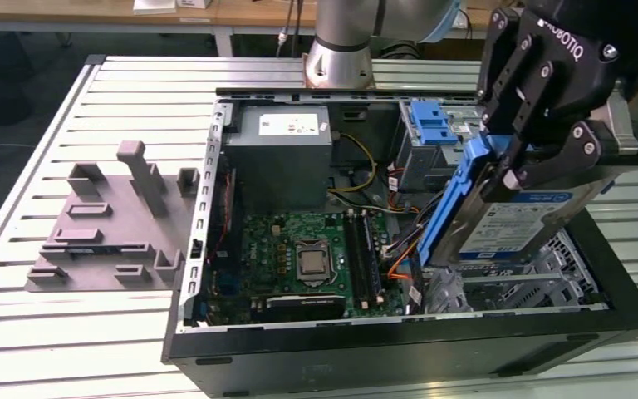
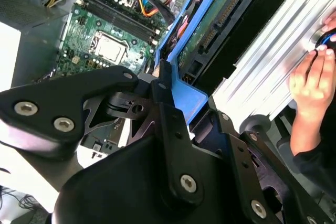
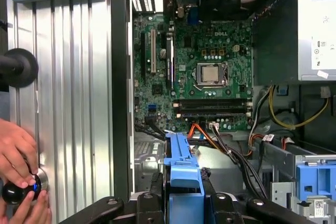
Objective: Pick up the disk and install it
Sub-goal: 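Insert the disk into the insertion slot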
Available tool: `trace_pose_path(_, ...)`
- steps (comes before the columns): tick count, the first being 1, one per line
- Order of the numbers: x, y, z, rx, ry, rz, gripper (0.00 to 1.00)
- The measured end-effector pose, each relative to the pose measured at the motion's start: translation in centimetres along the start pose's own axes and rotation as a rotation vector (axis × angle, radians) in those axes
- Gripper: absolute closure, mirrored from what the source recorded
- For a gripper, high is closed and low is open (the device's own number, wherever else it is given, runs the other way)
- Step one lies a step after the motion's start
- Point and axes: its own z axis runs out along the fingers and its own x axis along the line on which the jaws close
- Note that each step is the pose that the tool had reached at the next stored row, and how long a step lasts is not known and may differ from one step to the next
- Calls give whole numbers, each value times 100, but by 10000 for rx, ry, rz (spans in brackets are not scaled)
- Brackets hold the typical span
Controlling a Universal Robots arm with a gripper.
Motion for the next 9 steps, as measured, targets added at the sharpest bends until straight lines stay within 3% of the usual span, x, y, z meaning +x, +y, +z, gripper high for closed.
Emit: trace_pose_path(9,-6,-233,46,0,4,0,64)
